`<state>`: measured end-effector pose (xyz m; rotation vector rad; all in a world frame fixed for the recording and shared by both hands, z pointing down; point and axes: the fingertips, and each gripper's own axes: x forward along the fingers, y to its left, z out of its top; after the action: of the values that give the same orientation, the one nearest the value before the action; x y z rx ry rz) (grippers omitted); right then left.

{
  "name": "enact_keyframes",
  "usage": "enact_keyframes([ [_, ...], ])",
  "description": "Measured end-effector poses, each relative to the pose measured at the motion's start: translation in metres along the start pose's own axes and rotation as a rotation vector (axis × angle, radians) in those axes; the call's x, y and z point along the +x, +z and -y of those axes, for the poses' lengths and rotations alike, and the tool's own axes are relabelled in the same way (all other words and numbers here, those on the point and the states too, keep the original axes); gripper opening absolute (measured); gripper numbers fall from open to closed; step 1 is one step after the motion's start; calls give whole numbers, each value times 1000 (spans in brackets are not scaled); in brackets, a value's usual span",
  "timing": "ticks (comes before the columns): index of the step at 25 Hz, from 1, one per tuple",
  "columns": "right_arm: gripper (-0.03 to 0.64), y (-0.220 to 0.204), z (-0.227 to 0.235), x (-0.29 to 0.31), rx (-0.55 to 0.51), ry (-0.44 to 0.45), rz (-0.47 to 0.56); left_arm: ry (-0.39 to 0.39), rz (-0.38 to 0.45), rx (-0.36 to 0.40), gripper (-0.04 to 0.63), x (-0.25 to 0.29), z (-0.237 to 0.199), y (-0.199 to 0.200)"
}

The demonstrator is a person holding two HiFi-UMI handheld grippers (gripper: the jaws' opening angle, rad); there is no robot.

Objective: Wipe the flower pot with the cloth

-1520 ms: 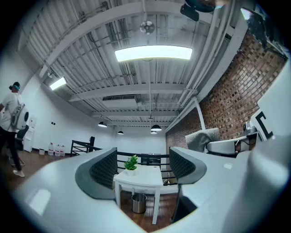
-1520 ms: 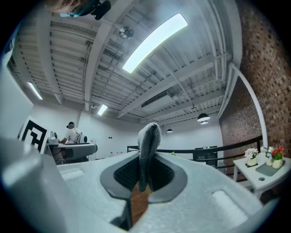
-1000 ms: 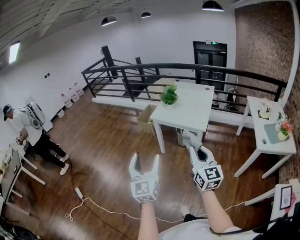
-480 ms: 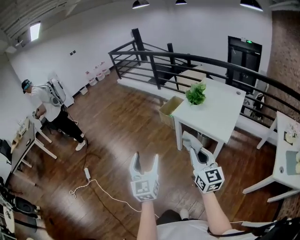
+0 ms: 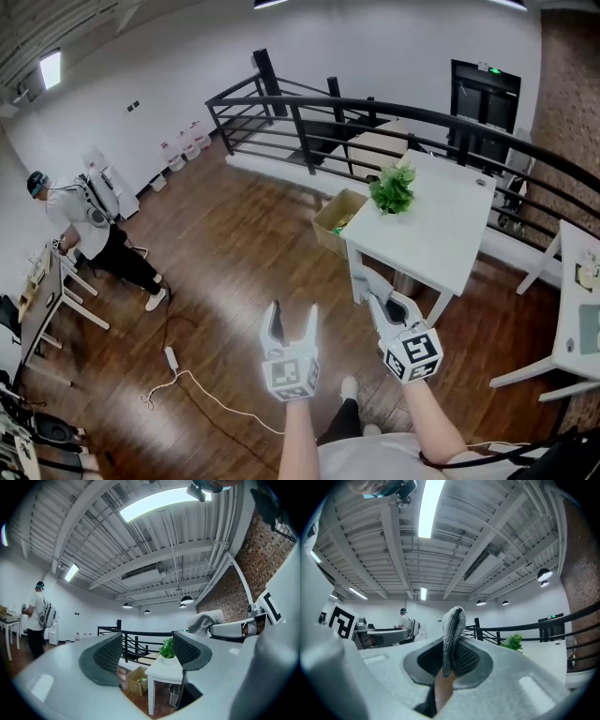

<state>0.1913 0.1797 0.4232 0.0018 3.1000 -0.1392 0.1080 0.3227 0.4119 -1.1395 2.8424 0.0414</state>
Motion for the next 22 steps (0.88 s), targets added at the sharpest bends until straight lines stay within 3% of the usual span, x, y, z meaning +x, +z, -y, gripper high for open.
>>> enact_keyframes([
  [4,17,-4,53,43,0,-66,18,-86,1,2,345,77,6,-15],
  [8,17,13,98,96,-20,-118,47,-158,31,6,345,160,4,-6],
  [14,17,9,151,155,-59,-180,34,-240,56,-57,345,258,2,-17],
  [19,17,1,216,164,-48,-317,4,-338,-19,-108,348,319,17,-54],
  [22,17,-1,250,178,-44,-361,7,-404,-14,-110,348,351,37,-60],
])
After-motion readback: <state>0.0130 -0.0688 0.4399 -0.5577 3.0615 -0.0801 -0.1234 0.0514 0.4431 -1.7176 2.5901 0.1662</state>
